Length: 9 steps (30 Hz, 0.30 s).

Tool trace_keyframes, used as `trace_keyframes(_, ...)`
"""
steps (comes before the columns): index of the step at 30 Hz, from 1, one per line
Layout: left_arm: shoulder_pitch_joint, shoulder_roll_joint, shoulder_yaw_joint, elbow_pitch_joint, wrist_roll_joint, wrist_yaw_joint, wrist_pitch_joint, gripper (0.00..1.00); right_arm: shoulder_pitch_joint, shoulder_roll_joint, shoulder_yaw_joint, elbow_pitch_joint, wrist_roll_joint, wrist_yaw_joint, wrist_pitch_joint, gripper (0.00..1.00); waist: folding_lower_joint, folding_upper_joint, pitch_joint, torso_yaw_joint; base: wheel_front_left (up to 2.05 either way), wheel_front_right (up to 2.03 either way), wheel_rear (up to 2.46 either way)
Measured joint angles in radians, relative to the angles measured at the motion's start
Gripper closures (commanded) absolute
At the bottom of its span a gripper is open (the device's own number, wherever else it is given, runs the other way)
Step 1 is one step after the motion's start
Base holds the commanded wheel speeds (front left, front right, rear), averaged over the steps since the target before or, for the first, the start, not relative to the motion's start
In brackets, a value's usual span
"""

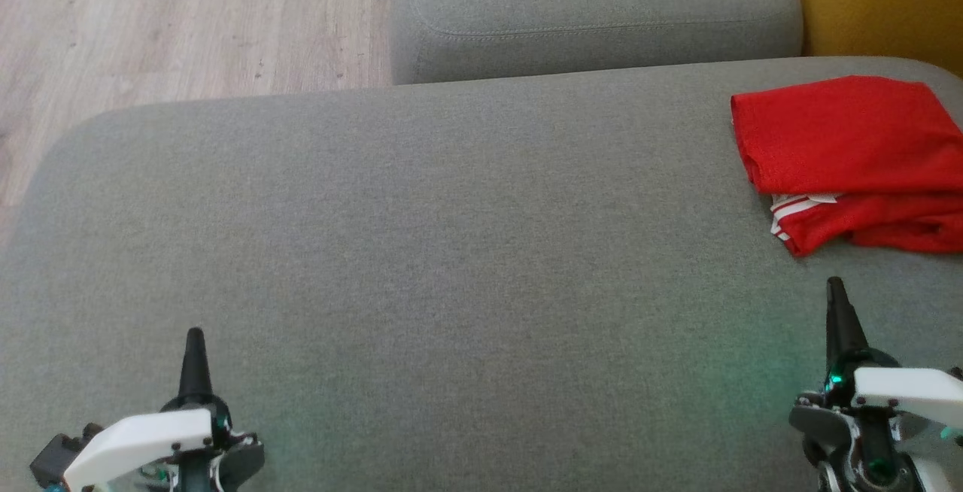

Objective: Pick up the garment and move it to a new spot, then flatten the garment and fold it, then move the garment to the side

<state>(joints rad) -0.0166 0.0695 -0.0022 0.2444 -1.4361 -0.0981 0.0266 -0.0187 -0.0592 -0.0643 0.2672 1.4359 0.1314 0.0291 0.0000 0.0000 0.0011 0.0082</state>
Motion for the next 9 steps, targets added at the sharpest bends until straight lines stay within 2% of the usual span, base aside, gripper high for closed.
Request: trace_keyframes(9, -0.013, 0.0, 0.016, 0.014, -0.107, -0.009, 0.026, 1.0, -0.018, 0.0, -0.014, 0.004, 0.102, 0.0, 0.026, 1.0, 0.0, 0.0, 0.001, -0.005, 0.0, 0.0, 0.0)
